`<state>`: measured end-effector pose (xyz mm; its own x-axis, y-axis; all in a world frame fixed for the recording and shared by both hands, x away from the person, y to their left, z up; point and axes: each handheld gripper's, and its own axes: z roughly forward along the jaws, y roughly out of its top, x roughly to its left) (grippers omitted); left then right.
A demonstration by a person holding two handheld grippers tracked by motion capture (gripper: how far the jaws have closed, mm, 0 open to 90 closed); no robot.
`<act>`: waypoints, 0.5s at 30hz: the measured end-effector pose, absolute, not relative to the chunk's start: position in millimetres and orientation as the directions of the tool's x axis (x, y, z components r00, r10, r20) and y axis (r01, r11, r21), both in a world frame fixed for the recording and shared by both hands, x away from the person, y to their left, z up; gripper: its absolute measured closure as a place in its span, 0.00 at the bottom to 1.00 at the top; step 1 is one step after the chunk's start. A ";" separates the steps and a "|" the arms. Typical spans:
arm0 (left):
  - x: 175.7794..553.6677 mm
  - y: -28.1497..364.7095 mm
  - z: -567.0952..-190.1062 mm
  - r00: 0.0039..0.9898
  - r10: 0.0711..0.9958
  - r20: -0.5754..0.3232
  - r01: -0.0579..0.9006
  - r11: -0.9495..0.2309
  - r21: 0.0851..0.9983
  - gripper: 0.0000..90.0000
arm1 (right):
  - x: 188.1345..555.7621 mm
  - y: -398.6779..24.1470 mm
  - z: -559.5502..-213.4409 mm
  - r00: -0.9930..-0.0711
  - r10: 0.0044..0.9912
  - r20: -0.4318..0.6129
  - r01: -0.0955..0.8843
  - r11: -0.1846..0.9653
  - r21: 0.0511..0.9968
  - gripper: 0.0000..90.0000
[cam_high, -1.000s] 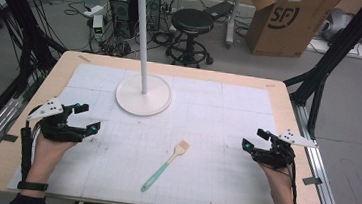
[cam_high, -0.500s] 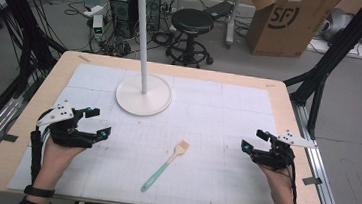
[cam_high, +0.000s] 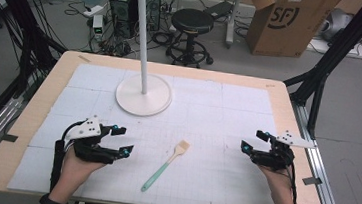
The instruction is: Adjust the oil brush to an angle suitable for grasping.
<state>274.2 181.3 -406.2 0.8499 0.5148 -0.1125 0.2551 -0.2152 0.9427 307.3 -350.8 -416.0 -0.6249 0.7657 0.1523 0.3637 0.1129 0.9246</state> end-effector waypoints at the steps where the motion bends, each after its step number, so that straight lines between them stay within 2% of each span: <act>1: 274.2 181.3 -406.2 0.850 0.515 -0.112 0.255 -0.215 0.943 0.39 | 307.3 -350.7 -416.0 -0.626 0.765 0.151 0.362 0.113 0.925 0.17; 10: 266.2 163.5 -416.0 0.873 0.473 -0.119 0.277 -0.282 0.918 0.54 | 307.4 -350.5 -416.2 -0.625 0.766 0.151 0.366 0.117 0.923 0.17; 15: 261.4 154.7 -423.3 0.886 0.446 -0.127 0.292 -0.322 0.901 0.66 | 307.5 -350.8 -416.2 -0.624 0.767 0.151 0.367 0.116 0.923 0.17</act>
